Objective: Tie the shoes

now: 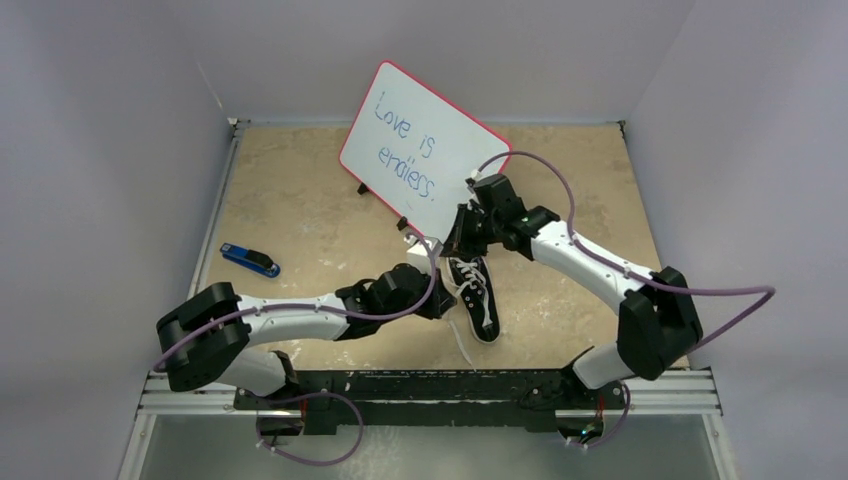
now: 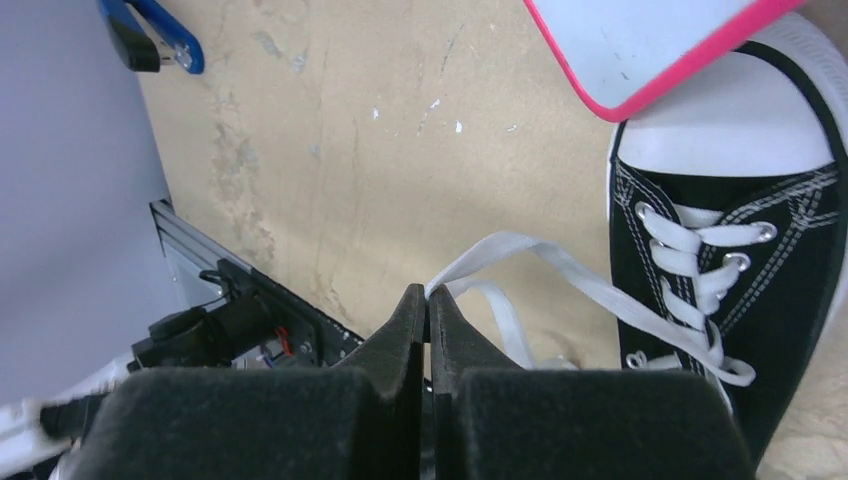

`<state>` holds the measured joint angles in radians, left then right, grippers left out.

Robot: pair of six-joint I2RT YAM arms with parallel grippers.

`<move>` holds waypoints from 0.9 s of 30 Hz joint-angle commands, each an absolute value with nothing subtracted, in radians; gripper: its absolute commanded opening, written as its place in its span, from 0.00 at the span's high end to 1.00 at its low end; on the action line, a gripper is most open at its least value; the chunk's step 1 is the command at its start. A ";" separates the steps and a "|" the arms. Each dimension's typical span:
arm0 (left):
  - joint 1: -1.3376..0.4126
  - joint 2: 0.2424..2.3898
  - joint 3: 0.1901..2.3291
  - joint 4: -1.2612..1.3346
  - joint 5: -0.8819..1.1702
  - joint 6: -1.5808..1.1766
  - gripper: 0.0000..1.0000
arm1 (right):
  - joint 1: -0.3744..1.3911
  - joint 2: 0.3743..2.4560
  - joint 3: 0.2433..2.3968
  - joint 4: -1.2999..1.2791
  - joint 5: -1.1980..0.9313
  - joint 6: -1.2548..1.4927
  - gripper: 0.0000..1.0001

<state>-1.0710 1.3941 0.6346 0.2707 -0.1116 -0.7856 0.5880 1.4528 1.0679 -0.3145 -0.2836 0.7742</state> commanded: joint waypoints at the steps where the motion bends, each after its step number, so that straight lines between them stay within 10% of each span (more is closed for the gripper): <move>1: -1.103 1.394 0.608 0.390 -0.154 -0.815 1.00 | 0.640 1.487 1.142 -0.262 -0.269 0.772 1.00; 18: -1.117 1.363 0.662 0.290 -0.166 -0.753 1.00 | 0.731 1.456 1.091 -0.271 -0.319 0.714 0.99; 27: -1.039 1.301 0.670 0.243 -0.064 -0.689 1.00 | 0.657 1.384 1.114 -0.394 -0.485 0.750 0.33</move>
